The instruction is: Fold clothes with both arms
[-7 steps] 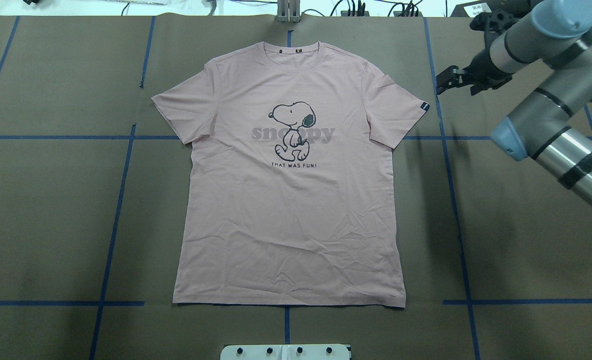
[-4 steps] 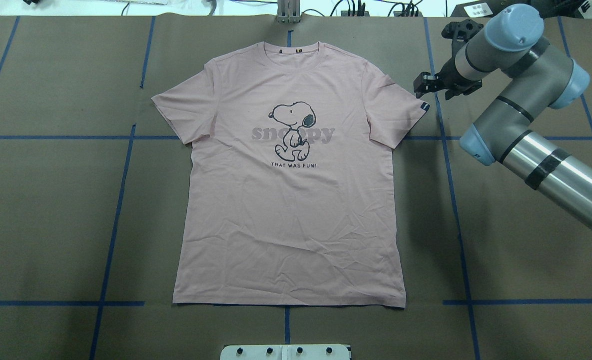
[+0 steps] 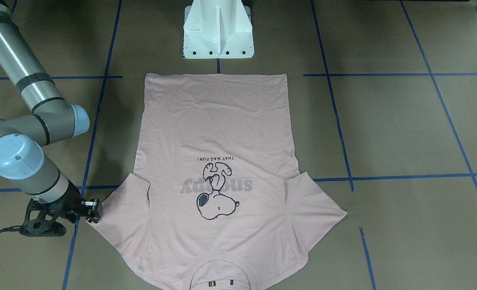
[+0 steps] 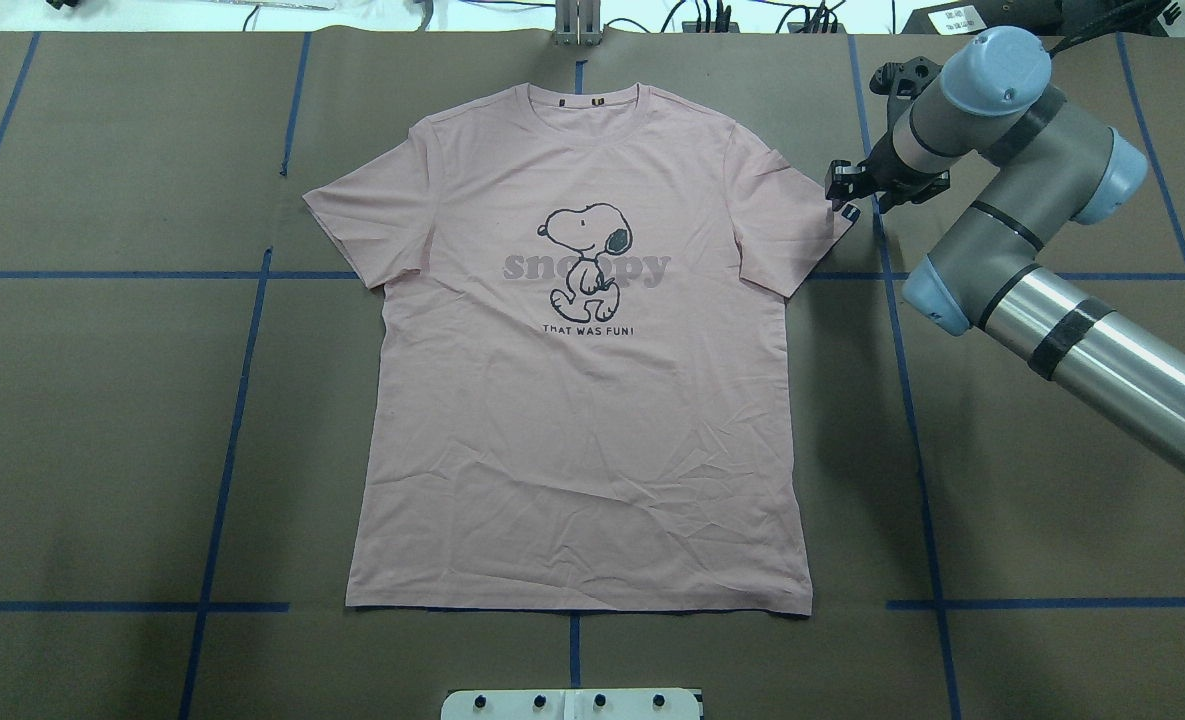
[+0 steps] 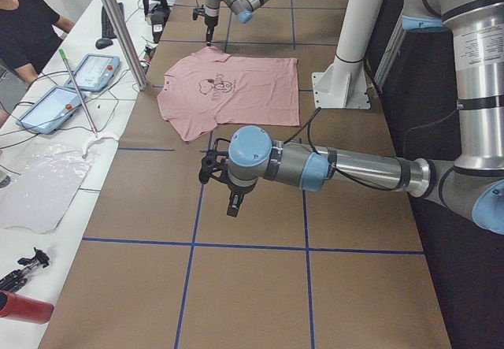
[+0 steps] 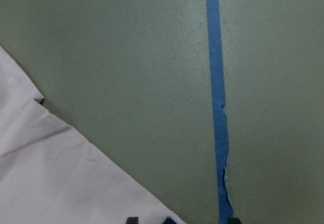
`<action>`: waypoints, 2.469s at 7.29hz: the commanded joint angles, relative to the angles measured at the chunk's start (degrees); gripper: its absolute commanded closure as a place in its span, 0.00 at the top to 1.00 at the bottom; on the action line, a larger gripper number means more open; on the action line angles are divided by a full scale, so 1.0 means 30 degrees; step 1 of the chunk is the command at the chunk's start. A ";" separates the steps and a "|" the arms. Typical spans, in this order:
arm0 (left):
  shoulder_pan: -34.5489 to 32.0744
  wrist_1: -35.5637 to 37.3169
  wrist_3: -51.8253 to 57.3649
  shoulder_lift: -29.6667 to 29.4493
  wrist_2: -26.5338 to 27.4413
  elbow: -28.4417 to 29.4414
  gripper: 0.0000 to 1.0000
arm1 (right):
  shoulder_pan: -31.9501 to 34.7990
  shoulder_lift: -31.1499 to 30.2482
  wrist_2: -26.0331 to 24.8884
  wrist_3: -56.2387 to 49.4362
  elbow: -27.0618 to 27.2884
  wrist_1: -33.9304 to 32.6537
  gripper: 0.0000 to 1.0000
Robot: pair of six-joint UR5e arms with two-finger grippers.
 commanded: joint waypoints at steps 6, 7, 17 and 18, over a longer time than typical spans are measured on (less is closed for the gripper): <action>-0.0025 -0.0293 -0.0013 -0.0021 0.0108 0.0010 1.00 | -0.0156 0.0570 -0.0301 0.0123 0.0215 -0.0051 0.00; -0.0025 -0.0293 -0.0042 -0.0021 0.0108 0.0010 1.00 | -0.0156 0.0806 -0.0243 0.0211 0.0217 -0.0080 0.00; -0.0025 -0.0293 -0.0101 0.0037 0.0049 0.0010 1.00 | -0.0332 0.0281 -0.1004 0.0505 -0.0164 -0.0109 0.50; -0.0025 -0.0293 -0.0101 0.0008 0.0049 0.0010 1.00 | -0.0332 0.0281 -0.1004 0.0534 -0.0193 -0.0109 0.34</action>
